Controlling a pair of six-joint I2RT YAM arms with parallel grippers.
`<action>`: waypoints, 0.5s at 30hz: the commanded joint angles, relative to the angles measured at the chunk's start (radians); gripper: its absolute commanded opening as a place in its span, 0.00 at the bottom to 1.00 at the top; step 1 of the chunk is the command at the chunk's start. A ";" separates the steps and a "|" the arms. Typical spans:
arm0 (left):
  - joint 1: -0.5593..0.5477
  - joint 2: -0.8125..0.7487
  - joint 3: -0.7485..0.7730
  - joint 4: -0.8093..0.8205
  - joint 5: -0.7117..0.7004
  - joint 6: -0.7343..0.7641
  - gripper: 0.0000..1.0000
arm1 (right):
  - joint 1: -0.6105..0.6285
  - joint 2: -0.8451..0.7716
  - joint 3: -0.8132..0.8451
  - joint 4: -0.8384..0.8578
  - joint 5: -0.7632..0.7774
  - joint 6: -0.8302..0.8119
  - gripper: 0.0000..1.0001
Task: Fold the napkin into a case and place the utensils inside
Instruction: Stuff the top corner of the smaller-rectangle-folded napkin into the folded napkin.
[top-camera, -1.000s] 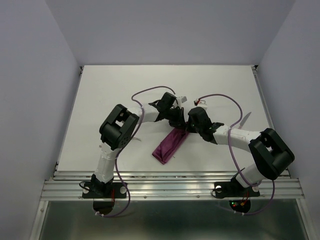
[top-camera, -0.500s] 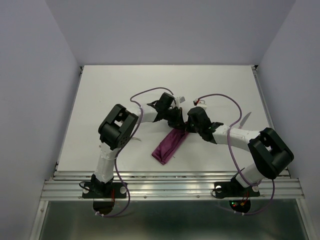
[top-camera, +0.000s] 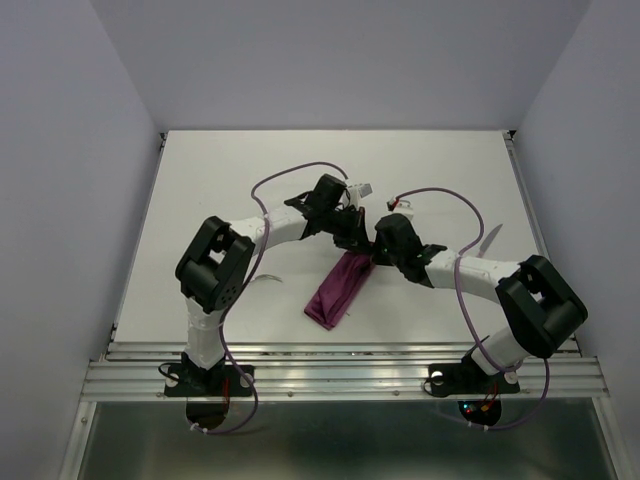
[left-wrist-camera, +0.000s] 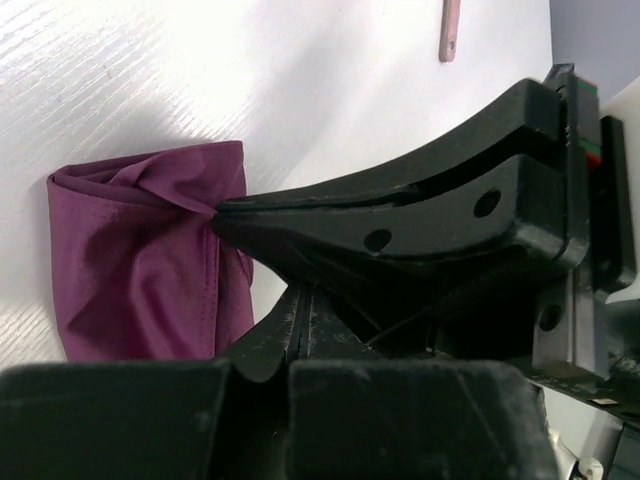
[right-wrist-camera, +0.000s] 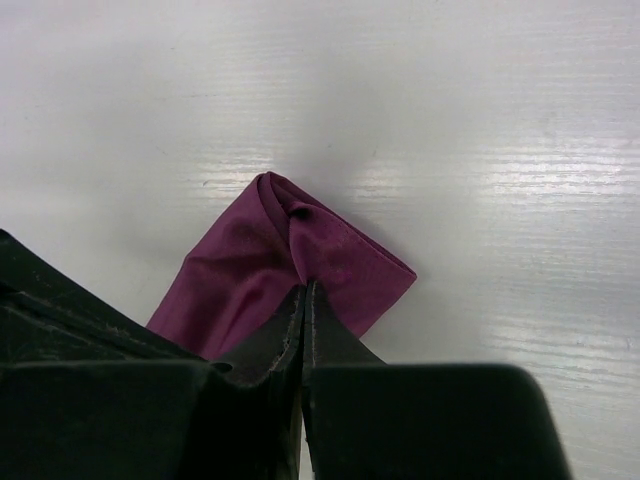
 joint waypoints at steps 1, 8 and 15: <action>-0.005 -0.058 -0.025 -0.055 -0.017 0.054 0.00 | 0.003 -0.018 0.008 0.044 0.009 0.002 0.01; 0.029 -0.104 -0.133 -0.042 -0.068 0.091 0.00 | 0.003 -0.032 0.004 0.042 0.009 0.002 0.01; 0.026 -0.095 -0.185 -0.030 -0.057 0.092 0.00 | 0.003 -0.032 0.009 0.040 0.009 0.002 0.01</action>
